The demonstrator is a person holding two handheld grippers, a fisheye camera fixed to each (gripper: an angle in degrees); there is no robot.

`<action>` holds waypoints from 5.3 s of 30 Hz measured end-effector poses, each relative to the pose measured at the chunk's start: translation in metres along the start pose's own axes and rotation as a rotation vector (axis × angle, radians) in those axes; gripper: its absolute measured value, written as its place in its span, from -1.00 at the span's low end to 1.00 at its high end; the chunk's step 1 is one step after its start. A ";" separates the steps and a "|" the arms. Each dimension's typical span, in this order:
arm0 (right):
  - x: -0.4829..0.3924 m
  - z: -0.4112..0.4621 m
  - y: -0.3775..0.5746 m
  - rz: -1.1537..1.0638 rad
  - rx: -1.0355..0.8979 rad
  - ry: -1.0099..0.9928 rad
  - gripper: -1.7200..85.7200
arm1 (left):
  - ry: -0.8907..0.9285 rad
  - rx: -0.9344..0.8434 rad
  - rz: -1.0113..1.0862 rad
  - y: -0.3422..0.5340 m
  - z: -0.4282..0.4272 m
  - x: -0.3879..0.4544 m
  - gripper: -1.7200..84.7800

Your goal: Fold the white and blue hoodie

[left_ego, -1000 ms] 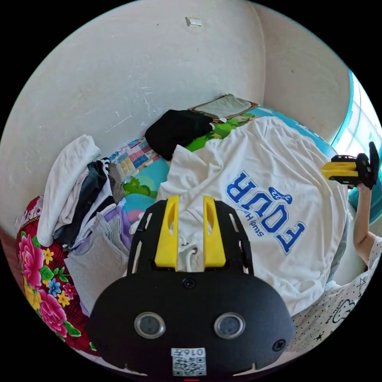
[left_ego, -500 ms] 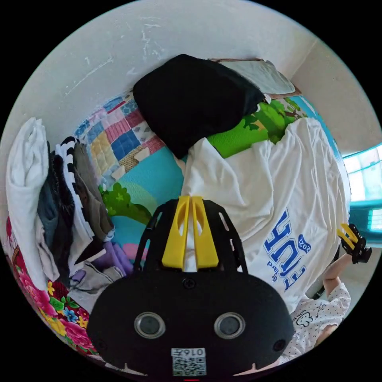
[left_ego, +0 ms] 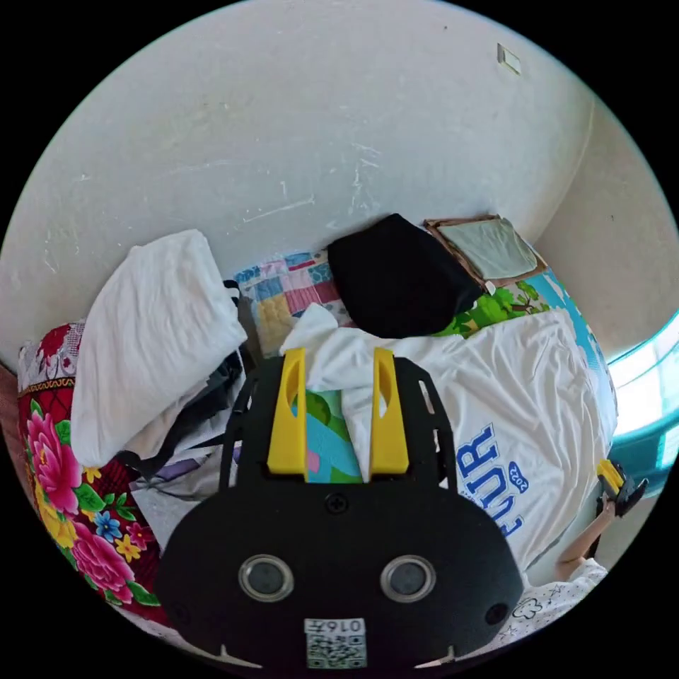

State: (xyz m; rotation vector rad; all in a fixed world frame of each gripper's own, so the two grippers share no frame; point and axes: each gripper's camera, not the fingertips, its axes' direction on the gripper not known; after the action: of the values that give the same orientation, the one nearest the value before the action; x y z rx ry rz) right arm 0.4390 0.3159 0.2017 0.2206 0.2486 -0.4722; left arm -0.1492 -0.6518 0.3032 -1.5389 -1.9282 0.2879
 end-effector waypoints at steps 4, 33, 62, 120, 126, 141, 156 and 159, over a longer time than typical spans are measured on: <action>0.053 -0.014 0.024 0.141 0.012 0.139 -0.79 | 0.143 -0.162 0.167 0.047 0.025 0.039 -0.67; 0.303 -0.059 0.124 -0.072 -0.068 -0.361 -0.68 | 0.106 0.190 0.409 0.042 -0.160 0.213 -0.95; 0.368 -0.137 0.288 -0.006 0.288 -0.348 -0.96 | 0.192 0.110 0.772 -0.347 -0.141 0.648 -0.78; 0.016 -0.098 0.197 -0.037 0.513 -0.381 -0.90 | 0.443 -0.101 0.432 0.224 -0.076 0.319 -0.97; -0.174 -0.068 0.092 -0.415 0.375 -0.782 -0.73 | 0.159 0.096 0.015 0.422 -0.073 0.226 -0.85; -0.454 0.046 -0.099 -0.680 -0.033 -0.426 -0.59 | 0.287 0.326 -0.193 0.682 -0.011 0.140 -0.85; -0.471 0.028 -0.133 -0.687 0.056 -0.494 -0.82 | 0.313 0.397 0.005 0.736 0.078 0.148 -0.80; -0.484 0.053 -0.132 -0.666 -0.018 -0.511 -0.75 | 0.230 0.339 -0.093 0.738 0.099 0.136 -0.74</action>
State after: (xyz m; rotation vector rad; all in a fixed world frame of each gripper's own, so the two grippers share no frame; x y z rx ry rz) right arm -0.0305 0.3898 0.3700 -0.0135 -0.1885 -1.1627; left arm 0.3603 -0.2907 -0.1246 -1.2018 -1.6669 0.3600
